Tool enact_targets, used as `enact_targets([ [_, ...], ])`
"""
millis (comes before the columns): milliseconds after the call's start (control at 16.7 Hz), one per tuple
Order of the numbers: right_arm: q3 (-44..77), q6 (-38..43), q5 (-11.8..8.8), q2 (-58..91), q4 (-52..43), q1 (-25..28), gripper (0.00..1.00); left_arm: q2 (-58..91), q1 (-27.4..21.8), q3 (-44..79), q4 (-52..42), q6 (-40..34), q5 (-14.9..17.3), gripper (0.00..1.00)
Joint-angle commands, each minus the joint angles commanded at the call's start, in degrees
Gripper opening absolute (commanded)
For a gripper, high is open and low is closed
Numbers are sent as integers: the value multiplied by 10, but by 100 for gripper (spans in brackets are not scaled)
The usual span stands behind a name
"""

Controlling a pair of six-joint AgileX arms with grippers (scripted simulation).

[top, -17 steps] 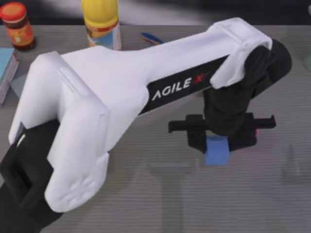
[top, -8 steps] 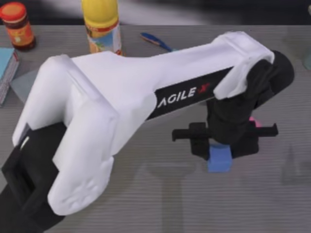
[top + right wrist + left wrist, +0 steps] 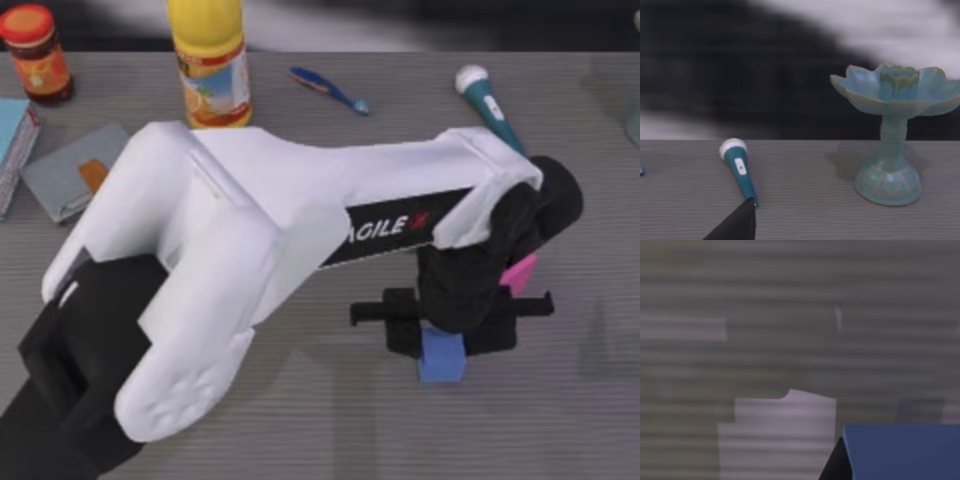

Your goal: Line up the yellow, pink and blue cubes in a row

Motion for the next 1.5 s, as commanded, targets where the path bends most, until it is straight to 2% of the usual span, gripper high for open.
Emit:
enact_targets([
  [60, 0, 0, 0, 0, 0, 0, 100, 0, 0, 0, 0, 0, 0, 0],
  [840, 0, 0, 0, 0, 0, 0, 100, 0, 0, 0, 0, 0, 0, 98],
  [1500, 0, 0, 0, 0, 0, 0, 100, -2, 1, 9, -10, 0, 0, 100],
])
